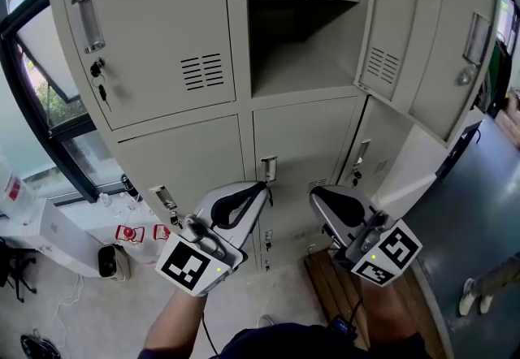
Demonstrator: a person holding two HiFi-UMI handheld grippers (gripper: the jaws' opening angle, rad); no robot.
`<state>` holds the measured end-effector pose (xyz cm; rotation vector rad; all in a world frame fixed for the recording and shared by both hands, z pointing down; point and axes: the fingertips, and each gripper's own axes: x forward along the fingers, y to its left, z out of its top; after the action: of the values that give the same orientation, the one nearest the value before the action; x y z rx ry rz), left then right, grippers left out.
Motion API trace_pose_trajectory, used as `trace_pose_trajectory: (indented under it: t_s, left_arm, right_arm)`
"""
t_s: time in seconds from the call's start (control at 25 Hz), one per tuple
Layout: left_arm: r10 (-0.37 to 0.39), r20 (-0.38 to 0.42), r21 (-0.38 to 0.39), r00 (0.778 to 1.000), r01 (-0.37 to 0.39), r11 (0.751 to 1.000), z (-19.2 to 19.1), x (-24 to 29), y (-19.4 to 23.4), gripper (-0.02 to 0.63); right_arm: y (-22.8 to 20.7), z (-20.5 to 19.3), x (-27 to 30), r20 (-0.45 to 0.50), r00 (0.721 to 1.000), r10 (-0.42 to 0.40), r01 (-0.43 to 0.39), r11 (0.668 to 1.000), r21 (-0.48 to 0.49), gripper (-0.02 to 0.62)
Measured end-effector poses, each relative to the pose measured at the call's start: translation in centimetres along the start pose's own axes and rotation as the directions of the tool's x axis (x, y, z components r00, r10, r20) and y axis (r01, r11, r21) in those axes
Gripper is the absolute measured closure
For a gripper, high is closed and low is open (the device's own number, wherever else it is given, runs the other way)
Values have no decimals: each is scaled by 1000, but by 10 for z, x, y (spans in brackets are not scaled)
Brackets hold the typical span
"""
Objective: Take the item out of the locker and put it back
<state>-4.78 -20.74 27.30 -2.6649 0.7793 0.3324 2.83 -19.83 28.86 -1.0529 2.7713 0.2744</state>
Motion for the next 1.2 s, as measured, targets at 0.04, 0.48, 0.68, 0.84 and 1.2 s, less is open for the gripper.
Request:
trace_pose_trajectory:
  t_s: [0.04, 0.48, 0.68, 0.84, 1.2]
  left_arm:
    - [-1, 7, 5, 1000, 1, 1000, 2, 2, 3, 603]
    - [13, 58, 43, 998, -15, 999, 32, 32, 32, 603]
    - [46, 78, 53, 996, -50, 997, 44, 49, 44, 603]
    - [59, 92, 63, 994, -65, 996, 51, 58, 54, 603]
    - [65, 124, 89, 990, -76, 993, 67, 77, 71, 603]
  right_arm:
    - [-3, 3, 3, 4, 1000, -6, 6, 1000, -10, 588]
    - [-56, 71, 40, 35, 999, -38, 45, 975, -217, 588]
    - [-83, 111, 63, 38, 998, -49, 58, 944, -324, 587]
    - [-105, 141, 88, 36, 996, -78, 86, 914, -397, 541]
    - [-150, 201, 132, 45, 980, -196, 183, 778, -601, 495]
